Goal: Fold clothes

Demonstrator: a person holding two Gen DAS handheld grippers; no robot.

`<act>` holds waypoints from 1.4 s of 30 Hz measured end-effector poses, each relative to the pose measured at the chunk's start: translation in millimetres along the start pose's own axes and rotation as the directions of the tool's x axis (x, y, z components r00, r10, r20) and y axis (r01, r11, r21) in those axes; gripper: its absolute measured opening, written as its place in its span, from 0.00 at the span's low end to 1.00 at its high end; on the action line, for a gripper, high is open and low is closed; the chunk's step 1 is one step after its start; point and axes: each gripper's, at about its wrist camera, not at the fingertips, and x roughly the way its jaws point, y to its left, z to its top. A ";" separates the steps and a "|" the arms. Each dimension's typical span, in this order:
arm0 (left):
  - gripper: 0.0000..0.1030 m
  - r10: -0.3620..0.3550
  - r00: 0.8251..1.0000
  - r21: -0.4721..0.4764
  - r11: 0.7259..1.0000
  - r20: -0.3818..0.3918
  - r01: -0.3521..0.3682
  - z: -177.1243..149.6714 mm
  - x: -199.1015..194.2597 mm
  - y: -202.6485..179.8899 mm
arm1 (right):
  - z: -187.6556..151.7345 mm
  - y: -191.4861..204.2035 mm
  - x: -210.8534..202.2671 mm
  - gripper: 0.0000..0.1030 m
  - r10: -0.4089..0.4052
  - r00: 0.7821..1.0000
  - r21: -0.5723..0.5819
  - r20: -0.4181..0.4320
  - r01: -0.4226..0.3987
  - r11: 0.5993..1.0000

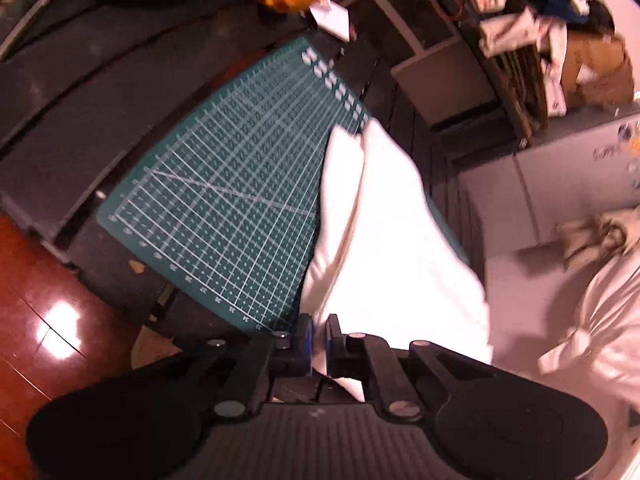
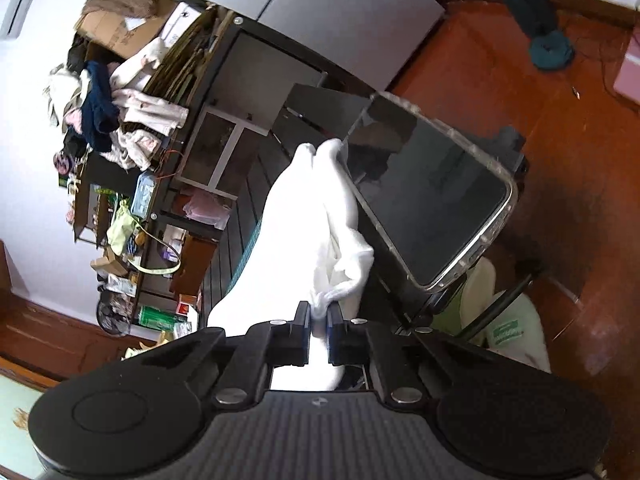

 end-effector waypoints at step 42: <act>0.09 0.083 0.996 0.131 0.987 0.039 -0.087 68.5 -7.0 32.5 | 14.9 33.5 82.1 0.10 -0.055 0.983 -0.213 -0.175 0.017 0.977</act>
